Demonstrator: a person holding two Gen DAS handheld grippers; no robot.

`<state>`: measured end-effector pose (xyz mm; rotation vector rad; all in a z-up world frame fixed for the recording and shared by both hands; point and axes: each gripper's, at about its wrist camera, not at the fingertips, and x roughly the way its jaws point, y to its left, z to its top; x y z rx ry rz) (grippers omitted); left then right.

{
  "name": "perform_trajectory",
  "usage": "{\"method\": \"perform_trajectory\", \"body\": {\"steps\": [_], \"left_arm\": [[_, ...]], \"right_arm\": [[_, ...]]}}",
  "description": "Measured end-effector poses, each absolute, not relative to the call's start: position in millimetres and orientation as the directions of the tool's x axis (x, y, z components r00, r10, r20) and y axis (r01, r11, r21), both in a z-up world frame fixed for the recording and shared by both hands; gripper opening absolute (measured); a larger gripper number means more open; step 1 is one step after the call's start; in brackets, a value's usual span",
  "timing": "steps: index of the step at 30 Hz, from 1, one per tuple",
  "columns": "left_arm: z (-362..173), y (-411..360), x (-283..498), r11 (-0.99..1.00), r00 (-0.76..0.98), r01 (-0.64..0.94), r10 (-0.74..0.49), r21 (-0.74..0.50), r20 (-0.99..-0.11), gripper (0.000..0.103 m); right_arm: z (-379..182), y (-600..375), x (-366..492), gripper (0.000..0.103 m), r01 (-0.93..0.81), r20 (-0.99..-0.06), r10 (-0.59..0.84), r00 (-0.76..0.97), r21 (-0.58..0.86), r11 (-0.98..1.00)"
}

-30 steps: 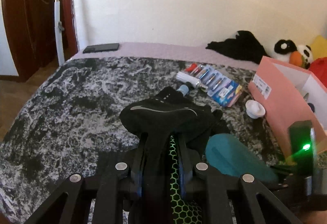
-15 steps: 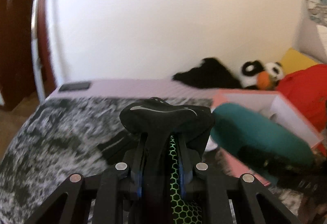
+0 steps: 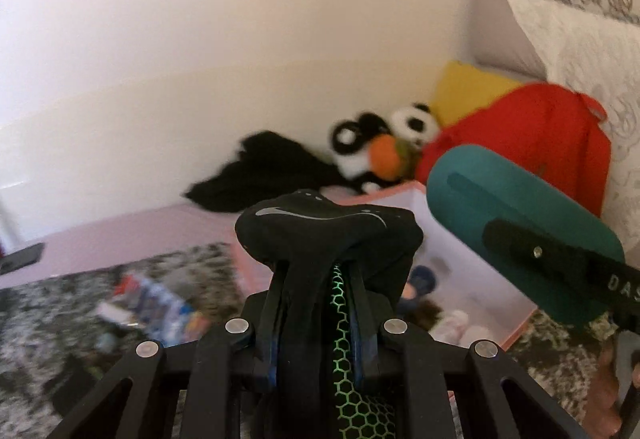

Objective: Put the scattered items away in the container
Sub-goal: 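Carry the shoe and teal case over the pink box and open both grippers, then grasp the black cloth with the left gripper while the right grasps the brown bead bracelet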

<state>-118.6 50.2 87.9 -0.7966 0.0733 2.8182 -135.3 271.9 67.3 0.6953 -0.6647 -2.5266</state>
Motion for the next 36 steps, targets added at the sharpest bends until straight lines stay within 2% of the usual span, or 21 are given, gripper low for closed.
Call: {"method": "perform_trajectory", "body": {"steps": [4,5,6,7,8,9,12,17,22,36], "left_arm": [[62.0,84.4,-155.5,-0.973,-0.787,-0.229,0.195,-0.015,-0.585,0.031],[57.0,88.7,-161.9,-0.974,-0.779,-0.227,0.194,-0.020,-0.596,0.047],[53.3,90.0,-166.2,-0.974,-0.776,-0.223,0.194,-0.027,-0.600,0.057],[50.2,90.6,-169.5,-0.975,-0.775,-0.219,0.193,-0.031,-0.602,0.073],[49.2,88.4,-169.3,-0.977,-0.781,-0.210,0.186,-0.029,-0.596,0.079],[48.4,85.9,-169.0,-0.979,-0.786,-0.201,0.178,-0.028,-0.592,0.080],[46.9,75.3,-169.0,-0.985,-0.786,-0.169,0.157,-0.037,-0.598,0.080],[45.0,38.8,-155.8,-0.989,-0.787,-0.099,0.145,-0.111,-0.600,0.081],[45.9,0.9,-120.9,-0.995,-0.804,-0.028,0.082,-0.100,-0.589,0.081],[51.5,-132.8,-11.1,-0.968,-0.804,0.227,-0.126,-0.104,-0.581,0.084]], "right_arm": [[49.0,307.9,-166.5,0.041,0.199,-0.394,-0.467,-0.791,0.556,-0.807],[42.7,312.6,-176.6,0.042,0.188,-0.409,-0.471,-0.782,0.566,-0.803],[35.7,316.6,-187.4,0.048,0.174,-0.426,-0.475,-0.770,0.576,-0.799],[28.7,320.5,-198.1,0.053,0.161,-0.442,-0.479,-0.759,0.586,-0.794],[22.0,326.0,-205.2,0.070,0.132,-0.450,-0.480,-0.753,0.611,-0.781],[17.7,330.5,-211.0,0.077,0.123,-0.439,-0.489,-0.754,0.637,-0.761],[18.6,333.6,-214.6,0.078,0.148,-0.405,-0.522,-0.751,0.667,-0.730],[23.6,319.7,-208.7,0.078,0.175,-0.416,-0.523,-0.744,0.634,-0.753],[27.8,289.3,-198.5,0.078,0.218,-0.433,-0.534,-0.726,0.591,-0.777],[37.3,118.5,-139.6,0.089,0.496,-0.430,-0.689,-0.583,0.484,-0.721]]}}
